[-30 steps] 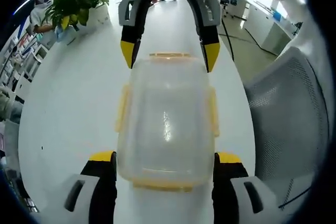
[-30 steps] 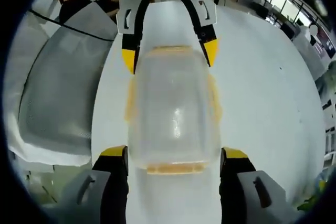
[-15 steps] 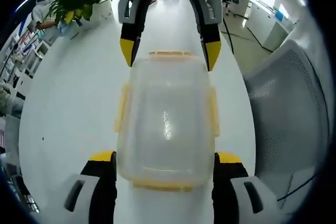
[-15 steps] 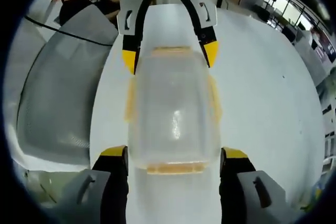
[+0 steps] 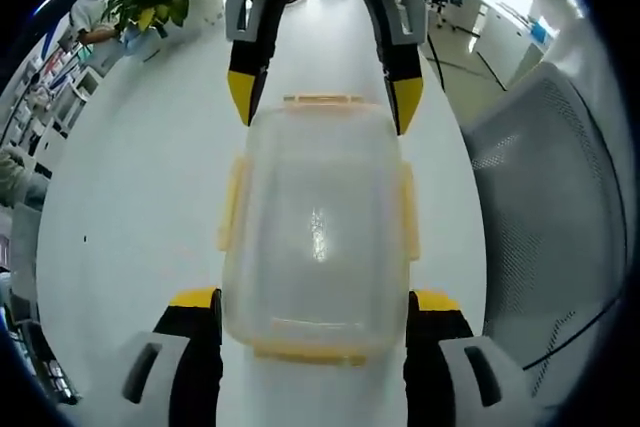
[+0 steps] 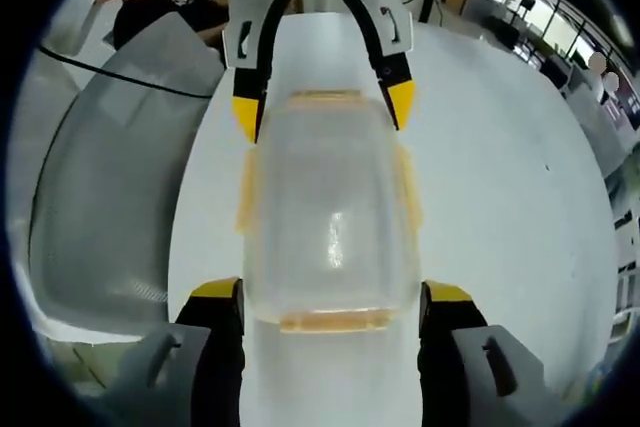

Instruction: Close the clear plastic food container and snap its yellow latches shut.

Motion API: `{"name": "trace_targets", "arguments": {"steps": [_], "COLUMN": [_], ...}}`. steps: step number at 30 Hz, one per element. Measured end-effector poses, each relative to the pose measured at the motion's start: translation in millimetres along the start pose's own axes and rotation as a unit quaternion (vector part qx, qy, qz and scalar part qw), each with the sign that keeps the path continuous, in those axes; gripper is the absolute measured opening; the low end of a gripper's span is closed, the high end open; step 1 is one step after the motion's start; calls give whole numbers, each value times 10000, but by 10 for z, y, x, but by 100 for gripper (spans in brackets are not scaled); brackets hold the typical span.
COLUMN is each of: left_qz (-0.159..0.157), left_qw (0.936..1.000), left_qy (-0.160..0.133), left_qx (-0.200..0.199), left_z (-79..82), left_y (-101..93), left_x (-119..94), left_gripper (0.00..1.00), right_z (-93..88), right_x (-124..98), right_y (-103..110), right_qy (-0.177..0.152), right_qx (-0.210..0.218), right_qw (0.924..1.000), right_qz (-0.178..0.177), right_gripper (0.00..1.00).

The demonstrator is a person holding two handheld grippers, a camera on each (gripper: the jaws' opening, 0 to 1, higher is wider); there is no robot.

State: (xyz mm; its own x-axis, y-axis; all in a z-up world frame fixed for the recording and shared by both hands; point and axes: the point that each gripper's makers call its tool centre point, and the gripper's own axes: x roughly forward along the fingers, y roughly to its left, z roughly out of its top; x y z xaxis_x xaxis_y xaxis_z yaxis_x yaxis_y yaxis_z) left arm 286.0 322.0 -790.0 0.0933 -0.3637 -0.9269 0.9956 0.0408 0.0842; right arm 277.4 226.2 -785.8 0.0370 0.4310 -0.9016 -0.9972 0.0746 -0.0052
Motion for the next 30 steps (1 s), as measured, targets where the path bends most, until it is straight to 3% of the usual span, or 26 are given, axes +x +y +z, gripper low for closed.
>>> {"name": "trace_targets", "arguments": {"steps": [20,30], "left_qz": [-49,-57], "left_qw": [10000,10000], "left_qy": [13,12], "left_qx": [-17,-30], "left_z": [-47,-58], "left_y": [43,225], "left_x": [-15,1], "left_gripper": [73,73], "right_z": [61,85], "right_x": [25,38], "right_y": [-46,-234], "right_qy": [-76,-75], "right_qx": [-1,-9], "right_qw": [10000,10000], "right_qz": [15,17], "right_gripper": [68,68]}}
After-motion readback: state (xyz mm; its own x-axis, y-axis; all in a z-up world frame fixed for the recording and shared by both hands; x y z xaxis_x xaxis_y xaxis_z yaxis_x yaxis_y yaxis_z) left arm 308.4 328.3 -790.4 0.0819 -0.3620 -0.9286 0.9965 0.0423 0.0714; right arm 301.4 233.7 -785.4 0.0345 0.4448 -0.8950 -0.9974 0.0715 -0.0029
